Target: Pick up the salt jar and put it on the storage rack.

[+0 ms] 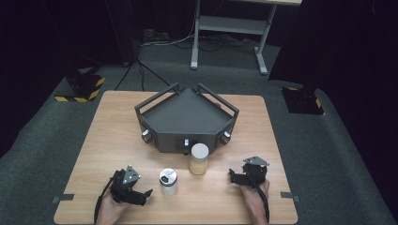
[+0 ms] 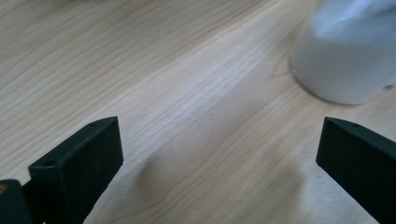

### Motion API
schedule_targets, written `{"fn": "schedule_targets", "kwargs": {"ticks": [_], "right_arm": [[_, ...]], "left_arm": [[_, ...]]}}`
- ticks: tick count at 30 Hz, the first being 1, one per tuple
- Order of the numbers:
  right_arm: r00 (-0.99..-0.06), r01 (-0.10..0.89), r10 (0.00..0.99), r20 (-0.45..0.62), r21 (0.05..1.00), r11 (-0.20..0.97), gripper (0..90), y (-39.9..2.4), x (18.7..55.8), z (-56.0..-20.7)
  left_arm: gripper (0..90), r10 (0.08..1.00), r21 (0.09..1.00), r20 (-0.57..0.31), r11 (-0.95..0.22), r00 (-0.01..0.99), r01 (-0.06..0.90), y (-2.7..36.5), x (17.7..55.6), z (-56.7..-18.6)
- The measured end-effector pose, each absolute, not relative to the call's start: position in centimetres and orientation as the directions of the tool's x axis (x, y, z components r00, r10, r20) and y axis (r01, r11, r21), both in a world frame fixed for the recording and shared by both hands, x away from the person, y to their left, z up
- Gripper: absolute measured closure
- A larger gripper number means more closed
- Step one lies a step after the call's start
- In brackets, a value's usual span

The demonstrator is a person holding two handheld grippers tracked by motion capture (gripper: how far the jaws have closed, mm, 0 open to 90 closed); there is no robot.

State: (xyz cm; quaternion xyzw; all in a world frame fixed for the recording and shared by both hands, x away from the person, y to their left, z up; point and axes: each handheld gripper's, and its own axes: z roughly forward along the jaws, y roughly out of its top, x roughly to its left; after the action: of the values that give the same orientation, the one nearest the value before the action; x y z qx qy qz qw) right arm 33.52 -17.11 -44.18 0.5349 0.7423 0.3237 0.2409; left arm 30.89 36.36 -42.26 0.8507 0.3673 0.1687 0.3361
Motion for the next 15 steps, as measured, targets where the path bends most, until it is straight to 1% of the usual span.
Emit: {"fn": "schedule_targets", "kwargs": {"ticks": [9, 15], "right_arm": [[-0.312, 0.638, 0.95, -0.011, 0.739, 0.218, 4.2, -17.1, 33.5, -44.2], [-0.312, 0.638, 0.95, -0.011, 0.739, 0.218, 4.2, -17.1, 33.5, -44.2]], "left_arm": [[1.0, 0.677, 0.697, 0.025, -0.539, 0.735, 0.473, 35.0, 30.9, -42.7], [1.4, 0.657, 0.727, 0.001, -0.518, 0.754, 0.451, 34.7, 30.8, -42.8]]}}
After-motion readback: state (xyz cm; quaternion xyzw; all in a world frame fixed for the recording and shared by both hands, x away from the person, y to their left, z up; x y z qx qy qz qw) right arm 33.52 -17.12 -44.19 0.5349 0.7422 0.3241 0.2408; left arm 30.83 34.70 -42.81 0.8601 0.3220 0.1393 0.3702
